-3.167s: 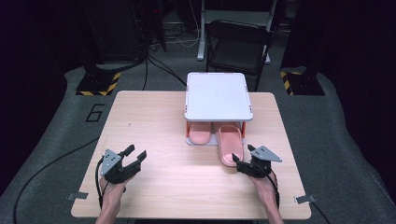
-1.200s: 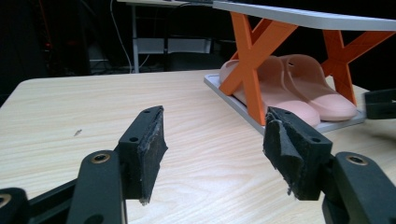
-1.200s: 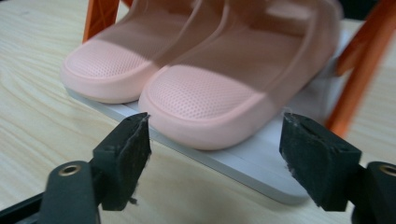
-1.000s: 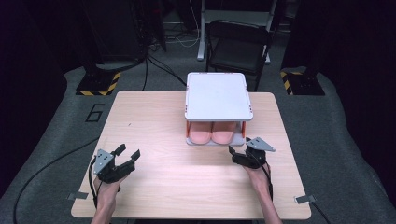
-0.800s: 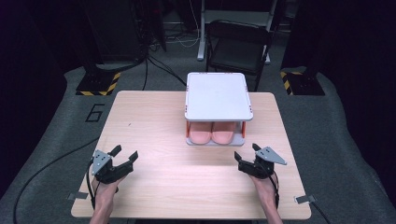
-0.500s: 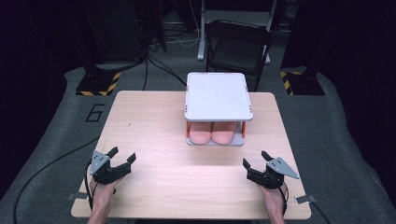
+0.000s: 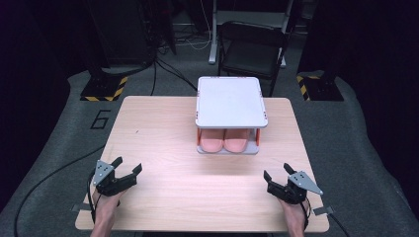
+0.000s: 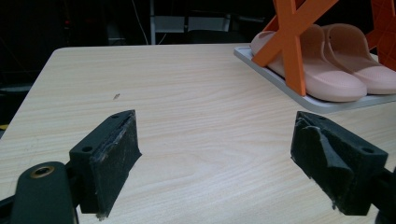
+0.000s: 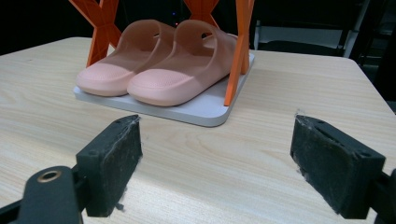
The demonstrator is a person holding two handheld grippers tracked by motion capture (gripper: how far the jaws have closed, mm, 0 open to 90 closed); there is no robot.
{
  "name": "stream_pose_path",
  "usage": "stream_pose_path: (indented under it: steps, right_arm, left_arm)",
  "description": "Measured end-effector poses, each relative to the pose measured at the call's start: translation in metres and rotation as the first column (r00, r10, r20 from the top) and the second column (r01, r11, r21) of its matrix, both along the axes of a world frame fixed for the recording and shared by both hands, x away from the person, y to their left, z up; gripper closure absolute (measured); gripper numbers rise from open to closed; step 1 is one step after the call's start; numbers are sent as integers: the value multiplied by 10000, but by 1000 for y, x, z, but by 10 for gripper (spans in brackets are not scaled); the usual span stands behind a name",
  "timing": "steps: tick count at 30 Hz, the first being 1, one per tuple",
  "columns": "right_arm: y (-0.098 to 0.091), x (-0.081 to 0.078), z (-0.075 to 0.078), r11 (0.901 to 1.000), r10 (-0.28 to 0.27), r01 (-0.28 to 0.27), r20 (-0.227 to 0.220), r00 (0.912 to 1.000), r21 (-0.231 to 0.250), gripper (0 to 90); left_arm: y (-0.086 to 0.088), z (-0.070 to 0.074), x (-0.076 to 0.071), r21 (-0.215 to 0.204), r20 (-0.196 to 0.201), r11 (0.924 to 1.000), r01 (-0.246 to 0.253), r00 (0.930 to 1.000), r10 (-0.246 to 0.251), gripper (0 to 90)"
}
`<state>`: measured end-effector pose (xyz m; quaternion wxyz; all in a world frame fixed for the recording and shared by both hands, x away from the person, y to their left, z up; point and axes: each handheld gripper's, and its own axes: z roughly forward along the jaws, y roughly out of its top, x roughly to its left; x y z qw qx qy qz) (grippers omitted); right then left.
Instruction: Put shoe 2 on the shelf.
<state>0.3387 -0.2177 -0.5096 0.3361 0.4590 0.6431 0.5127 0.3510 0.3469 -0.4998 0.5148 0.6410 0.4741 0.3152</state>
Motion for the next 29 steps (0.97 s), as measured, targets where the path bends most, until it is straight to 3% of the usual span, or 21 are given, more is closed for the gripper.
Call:
stream_pose_path:
  steps: [20,29]
  right_arm:
    - [3,1,-5,9997,80,-85,-189,9998,-229,165]
    - [0,4,-8,9997,-70,57,-552,9984,-243,146]
  left_arm:
    - [-1,0,0,12,-110,10000,-34,9999,34,156]
    - [1,-3,1,-74,-270,10000,-65,9996,63,156]
